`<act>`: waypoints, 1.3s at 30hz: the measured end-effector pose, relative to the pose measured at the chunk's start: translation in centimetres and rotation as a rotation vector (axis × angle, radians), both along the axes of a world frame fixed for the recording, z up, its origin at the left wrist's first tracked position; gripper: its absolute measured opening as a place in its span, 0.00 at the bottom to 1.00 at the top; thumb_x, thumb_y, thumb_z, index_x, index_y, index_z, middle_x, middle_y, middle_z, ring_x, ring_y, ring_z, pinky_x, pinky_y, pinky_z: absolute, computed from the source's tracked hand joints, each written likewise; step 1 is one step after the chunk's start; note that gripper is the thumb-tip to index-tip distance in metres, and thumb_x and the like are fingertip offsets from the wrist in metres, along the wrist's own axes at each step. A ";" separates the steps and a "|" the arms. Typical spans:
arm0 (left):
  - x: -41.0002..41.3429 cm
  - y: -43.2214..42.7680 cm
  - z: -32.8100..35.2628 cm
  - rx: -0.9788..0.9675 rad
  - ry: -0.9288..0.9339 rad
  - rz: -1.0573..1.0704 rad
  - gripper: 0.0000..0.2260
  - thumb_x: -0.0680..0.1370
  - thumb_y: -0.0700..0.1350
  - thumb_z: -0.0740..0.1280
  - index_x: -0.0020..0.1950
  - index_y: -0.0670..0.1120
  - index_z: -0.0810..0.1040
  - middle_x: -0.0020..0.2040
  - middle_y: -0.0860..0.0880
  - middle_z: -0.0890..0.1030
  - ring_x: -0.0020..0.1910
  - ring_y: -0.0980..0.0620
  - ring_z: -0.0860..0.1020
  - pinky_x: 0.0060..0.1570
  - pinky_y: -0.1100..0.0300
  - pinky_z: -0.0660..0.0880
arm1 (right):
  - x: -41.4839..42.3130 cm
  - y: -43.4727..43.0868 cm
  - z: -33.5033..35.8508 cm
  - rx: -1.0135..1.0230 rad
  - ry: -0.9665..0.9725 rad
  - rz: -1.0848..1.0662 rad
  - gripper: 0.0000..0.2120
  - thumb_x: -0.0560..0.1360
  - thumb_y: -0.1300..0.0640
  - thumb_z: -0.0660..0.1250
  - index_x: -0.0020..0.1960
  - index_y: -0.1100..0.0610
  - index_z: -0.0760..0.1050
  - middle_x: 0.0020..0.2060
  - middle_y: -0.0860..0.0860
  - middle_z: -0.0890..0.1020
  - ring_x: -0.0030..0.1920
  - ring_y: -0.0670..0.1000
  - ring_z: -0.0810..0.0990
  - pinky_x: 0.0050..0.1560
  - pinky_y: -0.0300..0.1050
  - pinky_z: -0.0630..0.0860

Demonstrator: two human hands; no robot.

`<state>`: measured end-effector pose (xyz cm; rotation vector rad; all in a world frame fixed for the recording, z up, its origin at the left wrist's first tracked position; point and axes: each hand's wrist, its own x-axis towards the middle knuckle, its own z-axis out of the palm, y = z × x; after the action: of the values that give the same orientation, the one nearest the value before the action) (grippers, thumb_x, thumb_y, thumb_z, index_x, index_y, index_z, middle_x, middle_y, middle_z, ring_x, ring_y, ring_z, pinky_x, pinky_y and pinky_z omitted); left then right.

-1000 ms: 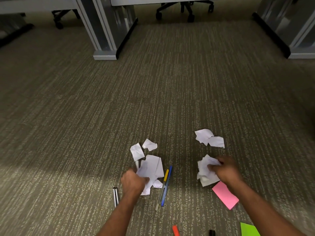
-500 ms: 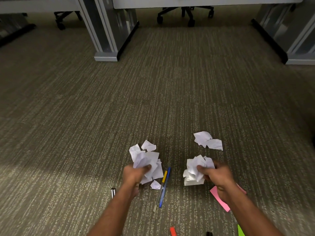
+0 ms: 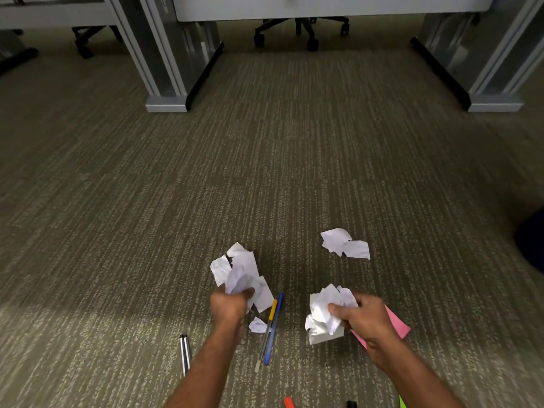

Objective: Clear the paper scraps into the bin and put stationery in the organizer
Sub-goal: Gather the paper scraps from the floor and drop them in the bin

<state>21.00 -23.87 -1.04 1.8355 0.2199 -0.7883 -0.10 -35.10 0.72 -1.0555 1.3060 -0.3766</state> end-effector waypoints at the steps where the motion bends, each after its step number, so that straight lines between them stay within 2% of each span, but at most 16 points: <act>1: -0.1 0.2 0.1 -0.019 0.030 0.025 0.22 0.69 0.32 0.77 0.59 0.37 0.74 0.51 0.40 0.81 0.41 0.44 0.80 0.35 0.54 0.78 | 0.0 0.1 0.0 0.002 0.008 -0.003 0.10 0.68 0.70 0.75 0.48 0.62 0.83 0.41 0.56 0.87 0.41 0.55 0.86 0.36 0.45 0.80; 4: -0.3 0.8 0.0 -0.068 0.079 0.085 0.22 0.68 0.32 0.78 0.61 0.36 0.76 0.53 0.36 0.82 0.49 0.37 0.83 0.33 0.53 0.78 | 0.2 0.4 0.4 0.002 0.022 0.000 0.10 0.68 0.70 0.75 0.48 0.62 0.83 0.40 0.55 0.87 0.40 0.55 0.87 0.36 0.45 0.81; 6: -0.3 1.3 0.4 -0.090 0.112 0.123 0.20 0.68 0.33 0.78 0.58 0.37 0.78 0.52 0.37 0.83 0.49 0.36 0.83 0.40 0.42 0.83 | 0.4 0.6 0.8 0.006 0.028 0.003 0.10 0.68 0.70 0.75 0.48 0.62 0.83 0.40 0.56 0.87 0.40 0.55 0.87 0.35 0.44 0.81; 8: -0.2 1.8 0.9 -0.109 0.128 0.148 0.18 0.67 0.35 0.79 0.55 0.40 0.80 0.50 0.37 0.84 0.47 0.36 0.84 0.44 0.33 0.81 | 0.7 1.0 1.6 0.003 0.024 -0.002 0.10 0.68 0.70 0.75 0.48 0.62 0.82 0.40 0.56 0.87 0.38 0.53 0.86 0.33 0.43 0.80; 12: -1.7 3.4 3.9 -0.154 0.141 0.135 0.17 0.70 0.37 0.78 0.57 0.41 0.78 0.48 0.38 0.84 0.37 0.39 0.84 0.30 0.43 0.80 | 1.4 3.1 4.2 0.011 0.003 -0.042 0.10 0.69 0.70 0.74 0.46 0.59 0.81 0.39 0.54 0.86 0.35 0.51 0.85 0.33 0.44 0.82; 16: -3.7 5.3 9.9 -0.155 0.154 0.159 0.19 0.68 0.40 0.80 0.56 0.42 0.79 0.50 0.39 0.86 0.45 0.35 0.85 0.43 0.27 0.78 | 1.8 6.1 9.2 0.004 -0.025 -0.107 0.09 0.68 0.70 0.75 0.47 0.62 0.82 0.39 0.56 0.86 0.35 0.51 0.84 0.35 0.45 0.83; 19: -4.9 6.5 14.9 -0.112 0.086 0.129 0.19 0.65 0.47 0.80 0.51 0.45 0.79 0.48 0.41 0.86 0.42 0.39 0.86 0.45 0.33 0.81 | 1.4 8.0 14.6 -0.075 0.007 -0.110 0.08 0.69 0.66 0.76 0.46 0.59 0.83 0.41 0.55 0.87 0.40 0.53 0.84 0.45 0.55 0.82; 23: -6.9 7.3 25.9 -0.048 -0.103 0.032 0.12 0.76 0.44 0.73 0.55 0.46 0.74 0.50 0.43 0.83 0.43 0.45 0.82 0.48 0.49 0.81 | 0.5 9.7 24.1 -0.227 0.034 -0.137 0.04 0.70 0.65 0.74 0.42 0.58 0.81 0.37 0.53 0.85 0.35 0.49 0.79 0.39 0.47 0.77; 26: -8.8 7.3 34.0 0.009 -0.239 -0.071 0.12 0.78 0.48 0.70 0.55 0.44 0.73 0.52 0.42 0.82 0.48 0.42 0.81 0.53 0.46 0.80 | -0.2 10.9 32.3 -0.338 0.053 -0.178 0.05 0.72 0.64 0.73 0.40 0.57 0.79 0.33 0.52 0.83 0.33 0.46 0.75 0.35 0.43 0.73; 28: -10.4 6.9 39.3 -0.013 -0.305 -0.136 0.15 0.79 0.47 0.69 0.60 0.40 0.73 0.55 0.42 0.81 0.54 0.41 0.81 0.57 0.46 0.78 | -0.8 11.5 37.7 -0.405 0.064 -0.199 0.06 0.72 0.63 0.72 0.39 0.57 0.77 0.32 0.53 0.82 0.32 0.46 0.73 0.34 0.44 0.73; 30: -12.5 6.4 44.6 -0.076 -0.355 -0.209 0.14 0.81 0.45 0.67 0.63 0.39 0.74 0.52 0.46 0.82 0.51 0.48 0.81 0.53 0.61 0.79 | -1.8 11.8 42.6 -0.454 0.066 -0.224 0.06 0.73 0.62 0.71 0.39 0.56 0.77 0.33 0.53 0.82 0.32 0.47 0.74 0.35 0.46 0.74; 31: -13.7 6.1 47.0 -0.108 -0.364 -0.238 0.11 0.81 0.43 0.66 0.62 0.39 0.75 0.48 0.50 0.82 0.47 0.53 0.81 0.46 0.71 0.76 | -2.4 11.9 44.9 -0.476 0.063 -0.239 0.06 0.73 0.62 0.71 0.40 0.55 0.77 0.33 0.52 0.82 0.33 0.49 0.75 0.36 0.44 0.74; 32: -14.8 5.8 49.3 -0.135 -0.370 -0.265 0.09 0.82 0.42 0.65 0.60 0.40 0.76 0.45 0.53 0.81 0.44 0.57 0.80 0.41 0.76 0.73 | -3.0 11.7 47.1 -0.492 0.058 -0.254 0.05 0.74 0.62 0.70 0.40 0.55 0.77 0.33 0.51 0.82 0.33 0.50 0.77 0.36 0.42 0.73; 34: -17.1 4.9 52.8 -0.191 -0.380 -0.331 0.07 0.82 0.40 0.63 0.59 0.44 0.78 0.45 0.54 0.82 0.41 0.59 0.80 0.39 0.73 0.72 | -4.5 11.1 51.0 -0.516 0.055 -0.276 0.05 0.74 0.62 0.69 0.41 0.55 0.76 0.34 0.51 0.82 0.35 0.53 0.79 0.33 0.37 0.71; 37: -20.4 2.5 56.4 -0.207 -0.408 -0.397 0.09 0.81 0.37 0.63 0.59 0.41 0.79 0.49 0.46 0.85 0.44 0.51 0.81 0.41 0.63 0.71 | -7.3 9.1 55.7 -0.580 0.086 -0.295 0.07 0.75 0.63 0.68 0.41 0.56 0.73 0.33 0.50 0.81 0.34 0.45 0.78 0.29 0.30 0.69; 39: -22.8 0.3 58.4 -0.223 -0.447 -0.460 0.14 0.79 0.33 0.63 0.63 0.42 0.78 0.54 0.49 0.85 0.52 0.49 0.82 0.43 0.69 0.72 | -9.9 7.2 57.7 -0.618 0.126 -0.313 0.07 0.76 0.63 0.67 0.41 0.56 0.72 0.32 0.49 0.80 0.33 0.40 0.77 0.30 0.29 0.68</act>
<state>-1.84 -23.61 57.37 1.8144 -0.5723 -0.6532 -9.97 -27.91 58.41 -1.3999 1.5138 -1.0098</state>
